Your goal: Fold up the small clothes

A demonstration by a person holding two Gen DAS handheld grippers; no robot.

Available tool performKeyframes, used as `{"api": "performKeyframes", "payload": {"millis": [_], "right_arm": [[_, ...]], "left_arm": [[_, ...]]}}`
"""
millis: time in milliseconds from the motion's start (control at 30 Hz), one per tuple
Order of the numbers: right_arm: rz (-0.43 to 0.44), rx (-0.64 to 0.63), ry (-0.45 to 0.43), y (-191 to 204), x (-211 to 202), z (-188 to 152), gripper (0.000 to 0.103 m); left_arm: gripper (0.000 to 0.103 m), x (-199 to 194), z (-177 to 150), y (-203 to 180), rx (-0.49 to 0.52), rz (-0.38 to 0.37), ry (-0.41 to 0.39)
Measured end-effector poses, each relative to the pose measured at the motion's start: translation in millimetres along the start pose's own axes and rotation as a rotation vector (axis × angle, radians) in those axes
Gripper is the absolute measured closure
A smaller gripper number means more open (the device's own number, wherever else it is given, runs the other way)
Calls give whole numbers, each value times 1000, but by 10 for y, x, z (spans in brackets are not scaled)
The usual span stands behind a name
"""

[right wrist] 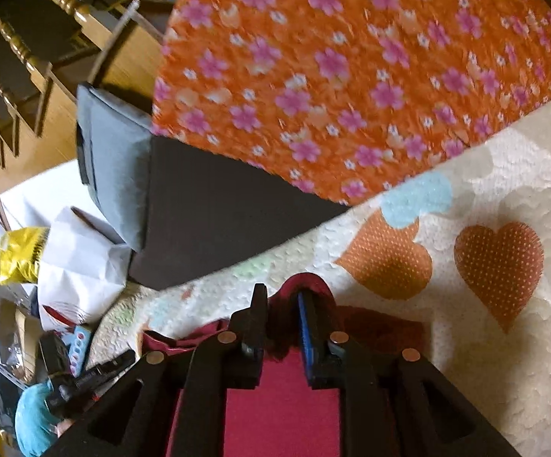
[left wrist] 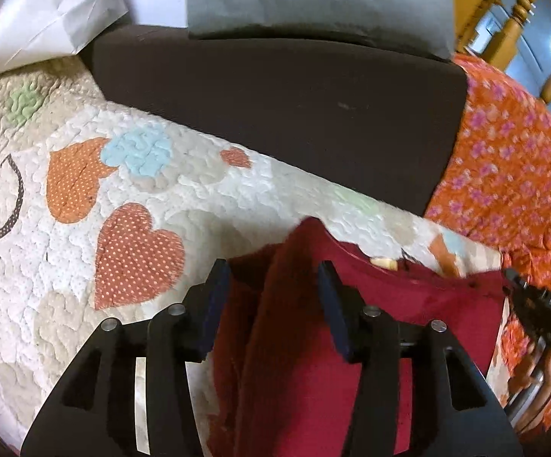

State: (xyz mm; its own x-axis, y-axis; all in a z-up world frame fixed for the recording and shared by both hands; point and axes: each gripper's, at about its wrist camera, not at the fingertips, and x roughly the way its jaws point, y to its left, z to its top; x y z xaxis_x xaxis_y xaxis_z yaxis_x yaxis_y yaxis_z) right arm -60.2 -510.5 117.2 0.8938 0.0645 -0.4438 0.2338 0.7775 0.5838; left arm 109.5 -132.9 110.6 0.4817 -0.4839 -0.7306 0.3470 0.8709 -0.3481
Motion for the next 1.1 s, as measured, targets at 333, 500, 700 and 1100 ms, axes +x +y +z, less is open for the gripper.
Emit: {"api": "performKeyframes", "payload": {"millis": [333, 500, 700, 1100], "right_arm": [[-163, -283, 40, 396, 89, -144, 67], [-239, -321, 135, 249, 651, -393, 76], [-316, -299, 141, -37, 1025, -282, 80], [-291, -328, 205, 207, 152, -637, 77]], "left_arm": [[56, 331, -95, -252, 50, 29, 38], [56, 630, -131, -84, 15, 98, 104], [56, 807, -173, -66, 46, 140, 107], [56, 425, -340, -64, 51, 158, 99]]}}
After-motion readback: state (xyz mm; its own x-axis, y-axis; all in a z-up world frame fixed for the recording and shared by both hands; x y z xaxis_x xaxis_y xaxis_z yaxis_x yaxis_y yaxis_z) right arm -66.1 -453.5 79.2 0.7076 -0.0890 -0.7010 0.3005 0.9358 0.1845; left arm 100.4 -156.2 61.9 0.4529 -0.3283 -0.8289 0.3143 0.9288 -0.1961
